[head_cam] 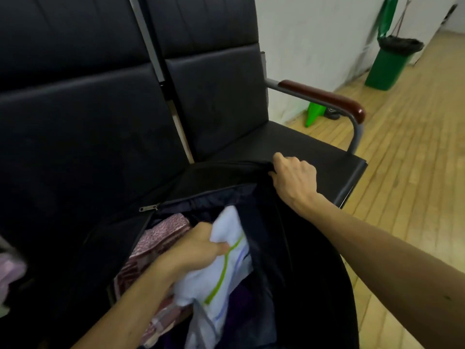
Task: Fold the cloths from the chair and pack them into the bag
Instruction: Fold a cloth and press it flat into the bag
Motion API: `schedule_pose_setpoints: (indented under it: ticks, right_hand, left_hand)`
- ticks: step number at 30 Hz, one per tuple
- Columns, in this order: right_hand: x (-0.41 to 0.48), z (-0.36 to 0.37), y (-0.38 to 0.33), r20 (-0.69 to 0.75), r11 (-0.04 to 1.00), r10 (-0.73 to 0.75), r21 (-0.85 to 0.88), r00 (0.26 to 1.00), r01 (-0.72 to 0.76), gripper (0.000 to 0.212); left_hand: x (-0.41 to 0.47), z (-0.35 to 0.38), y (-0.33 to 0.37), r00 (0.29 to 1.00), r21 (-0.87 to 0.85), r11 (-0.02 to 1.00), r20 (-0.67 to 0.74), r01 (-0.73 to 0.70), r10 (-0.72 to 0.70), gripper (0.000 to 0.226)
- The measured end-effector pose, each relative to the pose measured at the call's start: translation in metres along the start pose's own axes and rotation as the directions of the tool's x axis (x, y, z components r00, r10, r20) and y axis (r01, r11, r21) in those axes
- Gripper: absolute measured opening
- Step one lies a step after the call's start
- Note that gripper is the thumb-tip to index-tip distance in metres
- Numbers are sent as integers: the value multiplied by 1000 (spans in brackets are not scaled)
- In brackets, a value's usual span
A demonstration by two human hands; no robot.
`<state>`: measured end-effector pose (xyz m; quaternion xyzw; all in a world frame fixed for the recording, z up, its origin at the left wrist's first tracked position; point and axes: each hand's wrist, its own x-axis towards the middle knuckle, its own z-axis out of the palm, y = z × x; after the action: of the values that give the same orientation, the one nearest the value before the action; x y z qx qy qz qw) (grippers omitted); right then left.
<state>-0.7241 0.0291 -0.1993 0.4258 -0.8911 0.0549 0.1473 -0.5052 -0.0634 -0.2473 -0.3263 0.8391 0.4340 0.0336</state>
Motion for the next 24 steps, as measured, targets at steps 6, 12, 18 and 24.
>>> schedule_pose_setpoints:
  ticks: [6, 12, 18, 24]
  right_hand:
    - [20, 0, 6, -62, 999, -39, 22, 997, 41, 17]
    - [29, 10, 4, -77, 999, -43, -15, 996, 42, 15]
    - [25, 12, 8, -80, 997, -52, -69, 995, 47, 17]
    - [5, 15, 0, -266, 964, -220, -207, 939, 167, 35]
  left_hand:
    - [51, 31, 33, 992, -855, 510, 26, 88, -127, 27]
    - [84, 81, -23, 846, -790, 523, -10, 320, -533, 46]
    - [78, 88, -23, 830, -665, 711, -249, 229, -500, 59]
    - [57, 56, 2, 494, 440, 882, -737, -168, 462, 79]
